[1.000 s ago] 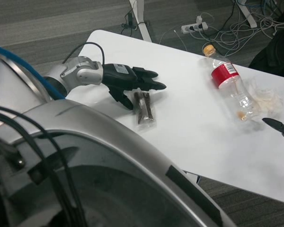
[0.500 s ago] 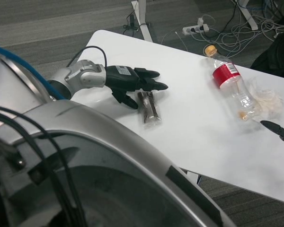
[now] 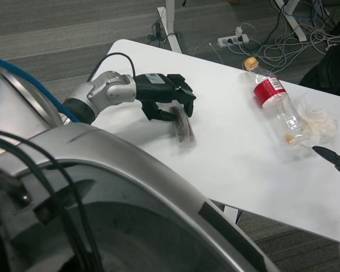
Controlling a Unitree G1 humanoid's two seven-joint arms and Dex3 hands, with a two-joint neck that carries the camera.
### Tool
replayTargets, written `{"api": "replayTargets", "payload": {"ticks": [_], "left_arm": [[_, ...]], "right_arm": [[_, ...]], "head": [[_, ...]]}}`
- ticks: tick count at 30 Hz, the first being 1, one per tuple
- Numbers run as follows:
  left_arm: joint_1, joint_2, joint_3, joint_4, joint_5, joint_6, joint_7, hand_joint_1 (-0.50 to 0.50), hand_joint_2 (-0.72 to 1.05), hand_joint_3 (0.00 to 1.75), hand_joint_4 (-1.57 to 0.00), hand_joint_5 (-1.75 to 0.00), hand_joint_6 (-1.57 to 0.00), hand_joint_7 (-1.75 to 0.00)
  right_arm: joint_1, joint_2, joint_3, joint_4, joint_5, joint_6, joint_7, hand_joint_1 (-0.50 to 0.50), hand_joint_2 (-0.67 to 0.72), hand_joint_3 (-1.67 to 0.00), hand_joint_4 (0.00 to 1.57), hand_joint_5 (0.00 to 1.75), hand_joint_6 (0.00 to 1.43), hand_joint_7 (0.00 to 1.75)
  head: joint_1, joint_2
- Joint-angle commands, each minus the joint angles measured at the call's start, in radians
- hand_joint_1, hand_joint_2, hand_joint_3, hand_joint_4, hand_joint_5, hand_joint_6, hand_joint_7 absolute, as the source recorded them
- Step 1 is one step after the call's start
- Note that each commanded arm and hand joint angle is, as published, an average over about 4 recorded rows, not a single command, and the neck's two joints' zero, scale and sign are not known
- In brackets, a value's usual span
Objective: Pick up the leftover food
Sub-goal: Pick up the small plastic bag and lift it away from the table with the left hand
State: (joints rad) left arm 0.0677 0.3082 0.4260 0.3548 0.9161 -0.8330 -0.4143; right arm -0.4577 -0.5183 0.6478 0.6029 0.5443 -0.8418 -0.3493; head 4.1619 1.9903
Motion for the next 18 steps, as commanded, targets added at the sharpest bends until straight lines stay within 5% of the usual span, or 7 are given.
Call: {"api": "replayTargets", "payload": {"ticks": [1,11,18], "left_arm": [[0.052,-0.027,0.004,0.041,0.089,0.084,-0.05,-0.5,0.74,0.96,-1.57,-1.51,-1.32,-1.4],[0.052,-0.084,0.086,0.0,0.029,0.116,0.009,-0.5,0.78,0.96,-1.57,-1.59,-1.36,-1.47],[0.058,-0.161,0.165,-0.01,-0.189,0.129,0.152,-0.5,0.87,0.96,-1.57,-1.64,-1.38,-1.47]], "right_arm": [[0.013,-0.001,-0.013,-0.006,0.0,-0.014,0.001,-0.42,-0.03,-0.08,0.04,0.0,0.0,0.0],[0.017,0.002,-0.017,-0.007,0.0,-0.017,0.001,-0.42,-0.02,-0.08,0.05,0.0,0.0,0.0],[0.021,0.005,-0.024,-0.012,0.0,-0.017,0.0,-0.42,-0.03,-0.08,0.06,0.0,0.0,0.0]], "head": [[-0.002,0.003],[-0.012,0.015],[-0.042,0.062]]}}
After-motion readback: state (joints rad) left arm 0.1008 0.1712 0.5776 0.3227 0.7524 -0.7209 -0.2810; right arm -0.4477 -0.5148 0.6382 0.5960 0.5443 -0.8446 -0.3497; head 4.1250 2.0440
